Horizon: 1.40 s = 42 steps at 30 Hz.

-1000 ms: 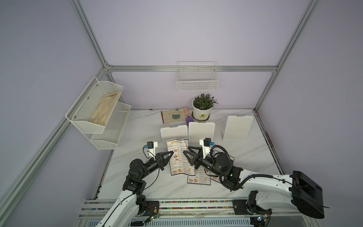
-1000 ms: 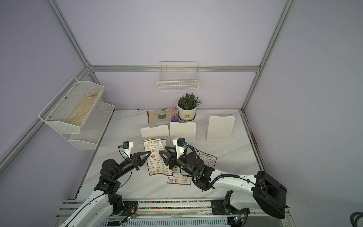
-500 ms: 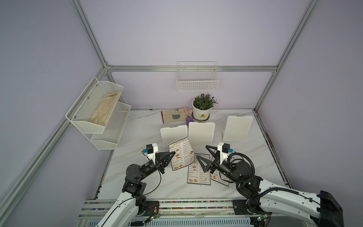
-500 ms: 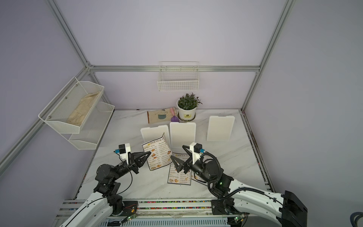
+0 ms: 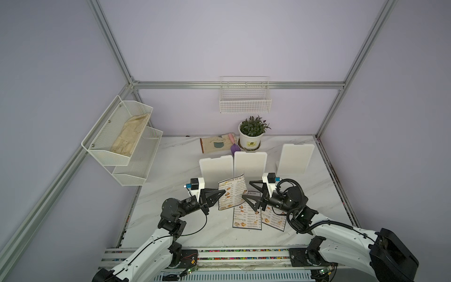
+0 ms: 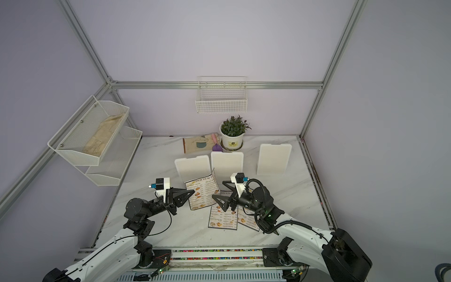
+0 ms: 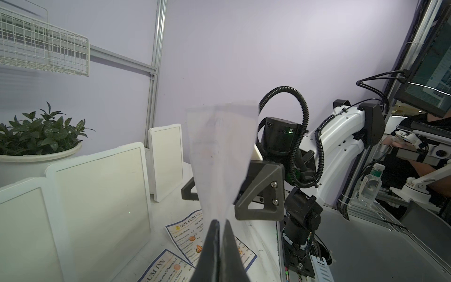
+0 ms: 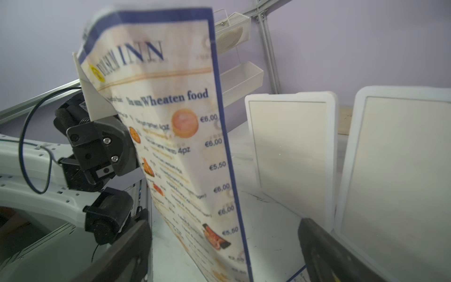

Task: Insert the menus into the narrow rack
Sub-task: Pick up the menu from the center of the board.

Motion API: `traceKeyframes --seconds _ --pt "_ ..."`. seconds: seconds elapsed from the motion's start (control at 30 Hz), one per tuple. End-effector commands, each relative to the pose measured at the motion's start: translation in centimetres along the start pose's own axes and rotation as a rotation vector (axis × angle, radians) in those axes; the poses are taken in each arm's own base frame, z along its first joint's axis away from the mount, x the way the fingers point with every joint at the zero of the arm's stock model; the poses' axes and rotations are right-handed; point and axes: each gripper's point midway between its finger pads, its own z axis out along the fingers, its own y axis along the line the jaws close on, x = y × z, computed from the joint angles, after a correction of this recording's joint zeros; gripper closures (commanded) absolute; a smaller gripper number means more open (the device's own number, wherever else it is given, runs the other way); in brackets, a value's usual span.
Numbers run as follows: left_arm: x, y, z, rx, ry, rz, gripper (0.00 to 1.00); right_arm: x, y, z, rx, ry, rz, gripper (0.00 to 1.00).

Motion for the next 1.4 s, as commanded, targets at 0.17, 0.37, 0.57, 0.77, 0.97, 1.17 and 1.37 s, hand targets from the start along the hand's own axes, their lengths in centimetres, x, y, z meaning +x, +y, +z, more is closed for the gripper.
traceKeyframes --seconds 0.17,0.37,0.57,0.77,0.97,1.17,1.37 --pt "-3.1 -1.2 0.7 0.053 -0.069 0.105 1.00 -1.5 4.7 0.4 -0.299 -0.038 -0.026 0.03" --pt "-2.4 -0.5 0.7 0.026 -0.063 0.098 1.00 -1.9 4.8 1.2 -0.328 -0.037 0.002 0.03" --pt "-0.9 1.3 0.3 -0.073 -0.027 0.078 1.00 -3.3 4.8 0.5 -0.303 -0.089 0.005 0.05" --pt "-0.2 2.2 -0.4 -0.147 -0.021 0.057 1.00 -4.4 4.9 0.1 -0.290 -0.124 0.006 0.15" --pt "-0.1 2.1 -0.9 -0.166 -0.018 0.072 1.00 -5.0 4.3 0.3 -0.256 -0.148 0.010 0.36" --pt "0.3 2.3 -1.0 -0.181 -0.008 0.068 1.00 -5.9 4.5 0.7 -0.267 -0.157 0.013 0.52" --pt "0.5 2.5 -1.0 -0.186 0.001 0.068 1.00 -6.7 4.6 1.3 -0.277 -0.162 0.014 0.51"
